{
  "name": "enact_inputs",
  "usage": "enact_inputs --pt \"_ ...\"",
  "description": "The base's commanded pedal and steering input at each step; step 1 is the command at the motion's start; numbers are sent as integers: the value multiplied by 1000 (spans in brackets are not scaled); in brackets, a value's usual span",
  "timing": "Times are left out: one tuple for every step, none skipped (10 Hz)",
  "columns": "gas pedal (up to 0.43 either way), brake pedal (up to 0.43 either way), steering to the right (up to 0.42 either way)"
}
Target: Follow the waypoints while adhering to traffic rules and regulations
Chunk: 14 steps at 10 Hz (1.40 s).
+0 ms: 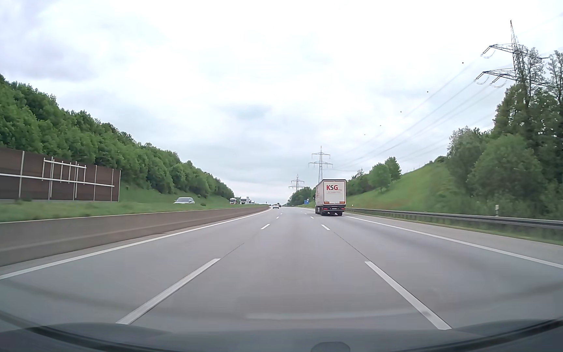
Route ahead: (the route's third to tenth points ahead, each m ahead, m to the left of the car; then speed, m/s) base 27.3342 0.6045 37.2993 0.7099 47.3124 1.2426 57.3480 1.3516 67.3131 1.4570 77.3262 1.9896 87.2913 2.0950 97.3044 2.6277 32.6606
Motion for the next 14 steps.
enact_inputs --pt "429 0 -4" --pt "429 0 -4" --pt "441 0 -4" --pt "441 0 -4" --pt "441 0 -4" --pt "449 0 -4" --pt "449 0 -4" --pt "449 0 -4" --pt "461 0 -4" --pt "461 0 -4" --pt "461 0 -4" --pt "461 0 -4" --pt "461 0 -4" --pt "461 0 -4"
